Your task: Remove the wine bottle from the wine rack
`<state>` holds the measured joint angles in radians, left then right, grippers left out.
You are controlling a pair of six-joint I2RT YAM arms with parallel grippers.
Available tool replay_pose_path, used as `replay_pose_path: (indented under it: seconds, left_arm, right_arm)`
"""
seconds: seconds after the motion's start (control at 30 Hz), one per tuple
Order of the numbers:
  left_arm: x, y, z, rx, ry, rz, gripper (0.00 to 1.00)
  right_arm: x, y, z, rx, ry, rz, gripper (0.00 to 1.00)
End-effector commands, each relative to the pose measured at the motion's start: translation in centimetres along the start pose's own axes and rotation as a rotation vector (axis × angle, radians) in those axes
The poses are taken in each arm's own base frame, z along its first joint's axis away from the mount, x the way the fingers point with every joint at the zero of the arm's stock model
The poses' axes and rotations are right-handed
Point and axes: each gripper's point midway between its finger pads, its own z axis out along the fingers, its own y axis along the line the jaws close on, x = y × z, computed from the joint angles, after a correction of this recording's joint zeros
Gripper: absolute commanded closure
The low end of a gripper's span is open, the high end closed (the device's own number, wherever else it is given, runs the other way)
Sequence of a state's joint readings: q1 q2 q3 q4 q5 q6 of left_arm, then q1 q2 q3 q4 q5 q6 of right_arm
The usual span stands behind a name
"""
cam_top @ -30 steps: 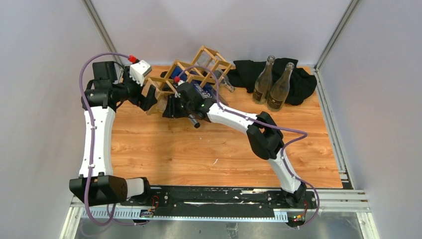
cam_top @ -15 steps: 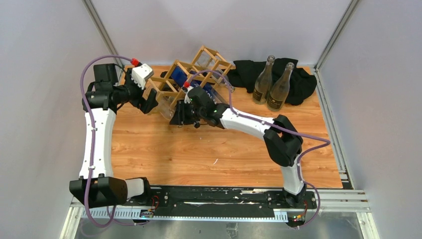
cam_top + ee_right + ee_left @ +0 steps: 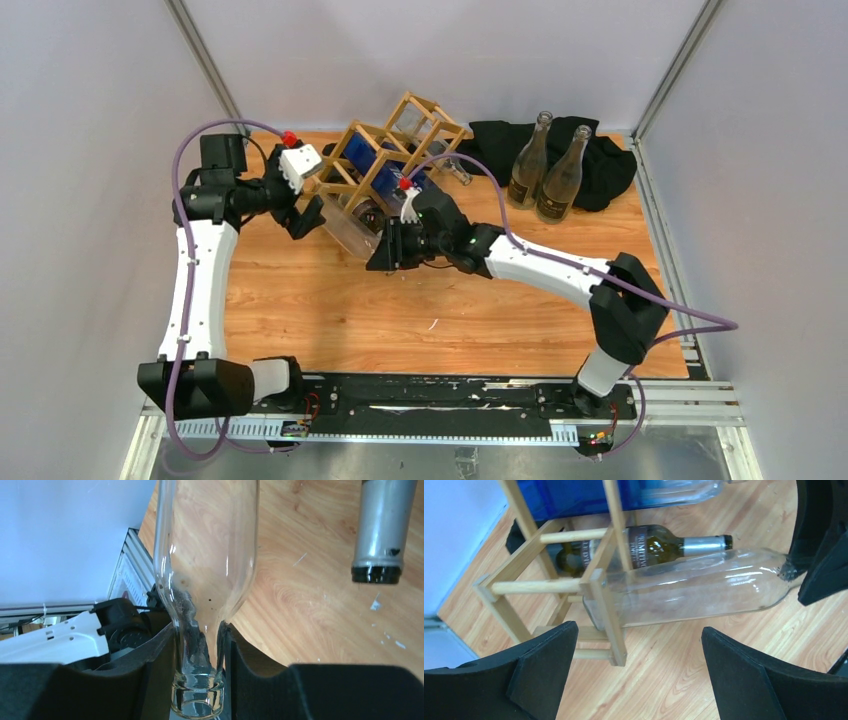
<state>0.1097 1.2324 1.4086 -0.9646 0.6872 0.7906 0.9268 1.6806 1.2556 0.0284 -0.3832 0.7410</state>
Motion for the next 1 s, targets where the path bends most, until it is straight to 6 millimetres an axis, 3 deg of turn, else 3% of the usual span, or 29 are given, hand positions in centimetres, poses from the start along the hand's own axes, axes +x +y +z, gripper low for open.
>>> replay_pose_path:
  seconds: [0.0,0.43,0.73,0.97]
  left_arm:
    - [-0.1,-2.9,0.2,0.095,0.003,0.123,0.0]
    - [0.6,-8.7,0.1,0.269,0.034,0.536,0.0]
    - [0.9,-11.8,0.0,0.325,0.016,0.849,0.0]
    - [2.4,-13.1,0.5,0.373,0.05,0.902,0.0]
  right_arm:
    - [-1.2,2.7,-3.0,-0.077,-0.05,-0.047,1.0]
    - [1.4,3.2,-8.8,-0.055,0.021,-0.056,1.0]
    - [2.4,5.6,-12.3,-0.103,0.091,-0.087,1.0]
    - [2.9,6.8,-14.0,-0.123,0.133,-0.097,1.0]
